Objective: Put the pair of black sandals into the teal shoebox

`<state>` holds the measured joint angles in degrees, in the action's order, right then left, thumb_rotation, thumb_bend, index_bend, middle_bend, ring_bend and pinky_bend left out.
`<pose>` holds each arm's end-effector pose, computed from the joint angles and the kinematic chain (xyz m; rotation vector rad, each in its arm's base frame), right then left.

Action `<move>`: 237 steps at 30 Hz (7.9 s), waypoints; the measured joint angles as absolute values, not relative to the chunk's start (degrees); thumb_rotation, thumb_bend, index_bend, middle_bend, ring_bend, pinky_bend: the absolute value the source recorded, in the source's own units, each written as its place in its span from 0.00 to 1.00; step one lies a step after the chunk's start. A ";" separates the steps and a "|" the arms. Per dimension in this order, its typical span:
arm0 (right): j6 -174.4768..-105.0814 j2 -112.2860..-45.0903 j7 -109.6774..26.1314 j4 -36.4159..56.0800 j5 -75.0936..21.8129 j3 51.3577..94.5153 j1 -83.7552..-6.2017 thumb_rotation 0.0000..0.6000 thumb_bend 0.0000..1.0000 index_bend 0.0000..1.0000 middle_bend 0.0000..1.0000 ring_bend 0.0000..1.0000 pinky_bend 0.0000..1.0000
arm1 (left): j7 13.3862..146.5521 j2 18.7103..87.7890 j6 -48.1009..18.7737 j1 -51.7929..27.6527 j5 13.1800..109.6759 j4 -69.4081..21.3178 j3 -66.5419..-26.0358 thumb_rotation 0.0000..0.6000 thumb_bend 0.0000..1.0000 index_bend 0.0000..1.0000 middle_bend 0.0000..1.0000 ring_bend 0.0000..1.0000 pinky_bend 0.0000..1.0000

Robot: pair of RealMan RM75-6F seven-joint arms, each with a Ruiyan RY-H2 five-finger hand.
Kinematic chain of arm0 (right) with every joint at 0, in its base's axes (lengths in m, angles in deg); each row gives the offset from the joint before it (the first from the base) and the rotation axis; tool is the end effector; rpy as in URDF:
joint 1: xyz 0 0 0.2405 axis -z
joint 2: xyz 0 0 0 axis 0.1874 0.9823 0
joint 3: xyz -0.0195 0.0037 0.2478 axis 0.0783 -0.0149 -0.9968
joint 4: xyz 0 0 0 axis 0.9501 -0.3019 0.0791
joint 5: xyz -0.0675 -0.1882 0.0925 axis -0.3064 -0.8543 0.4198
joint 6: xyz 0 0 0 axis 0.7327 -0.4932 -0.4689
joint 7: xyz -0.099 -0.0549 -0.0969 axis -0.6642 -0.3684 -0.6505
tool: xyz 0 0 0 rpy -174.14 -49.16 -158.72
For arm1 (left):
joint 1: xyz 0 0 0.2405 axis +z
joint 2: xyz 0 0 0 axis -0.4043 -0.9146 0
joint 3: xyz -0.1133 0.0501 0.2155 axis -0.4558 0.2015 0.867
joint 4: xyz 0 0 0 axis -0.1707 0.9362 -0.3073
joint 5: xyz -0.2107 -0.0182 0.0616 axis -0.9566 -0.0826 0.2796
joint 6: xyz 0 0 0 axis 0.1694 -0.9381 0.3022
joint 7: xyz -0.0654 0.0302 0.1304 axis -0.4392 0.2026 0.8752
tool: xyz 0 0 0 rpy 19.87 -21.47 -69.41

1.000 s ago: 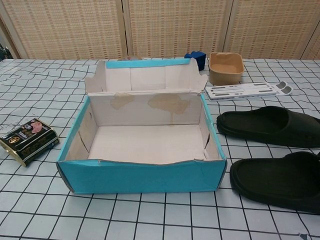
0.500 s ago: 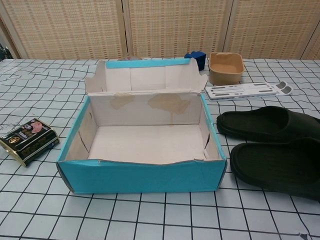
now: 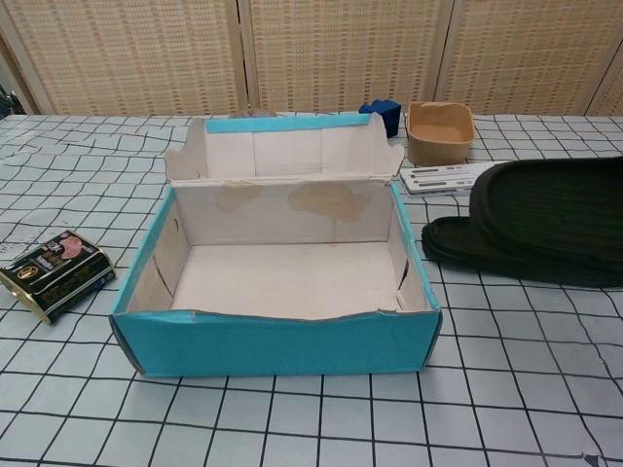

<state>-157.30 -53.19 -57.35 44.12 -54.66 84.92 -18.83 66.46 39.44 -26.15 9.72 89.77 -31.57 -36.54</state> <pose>-0.2453 -0.1764 0.1334 1.6094 -0.8597 0.8563 -0.3210 0.2227 0.1041 -1.6042 -1.0383 -0.9425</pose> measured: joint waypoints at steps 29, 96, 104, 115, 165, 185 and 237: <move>-132.38 -78.01 -82.39 49.35 -11.90 71.36 -54.43 1.00 0.00 0.52 0.53 0.37 0.39 | 64.47 38.65 -25.85 9.85 88.89 -31.44 -36.99 1.00 0.57 0.28 0.22 0.28 0.45; -134.65 -64.27 -62.15 32.86 -23.68 82.41 -43.17 1.00 0.00 0.00 0.00 0.00 0.00 | 67.86 38.57 -21.72 9.02 86.67 -32.84 -36.89 1.00 0.57 0.28 0.22 0.28 0.45; -128.49 -69.08 -61.54 23.25 -18.20 81.71 -44.32 1.00 0.00 0.00 0.00 0.00 0.00 | 67.85 38.52 -21.51 8.97 86.61 -32.95 -36.88 1.00 0.57 0.28 0.22 0.28 0.45; -124.58 -77.18 -60.29 10.77 -14.94 79.62 -45.64 1.00 0.00 0.01 0.08 0.00 0.02 | 67.66 38.45 -21.63 8.99 86.80 -32.88 -36.83 1.00 0.57 0.28 0.22 0.28 0.45; -157.83 -82.01 -81.85 38.02 -47.81 76.17 -41.23 1.00 0.00 0.70 0.62 0.48 0.47 | 67.14 38.10 -21.59 8.97 86.88 -33.18 -36.80 1.00 0.57 0.28 0.22 0.28 0.45; -153.21 -105.01 -79.71 8.61 -49.96 74.31 -47.51 1.00 0.00 0.70 0.62 0.48 0.47 | 65.57 37.81 -21.10 8.81 86.85 -32.76 -36.78 1.00 0.57 0.28 0.22 0.28 0.45; -148.00 -103.06 -77.16 8.55 -46.93 74.52 -43.10 1.00 0.00 0.00 0.03 0.00 0.00 | 66.33 37.22 -18.55 8.29 85.13 -33.69 -36.84 1.00 0.57 0.29 0.23 0.28 0.45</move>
<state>-148.00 -103.06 -77.16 8.55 -46.93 74.52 -43.10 66.33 37.22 -18.55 8.29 85.13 -33.69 -36.84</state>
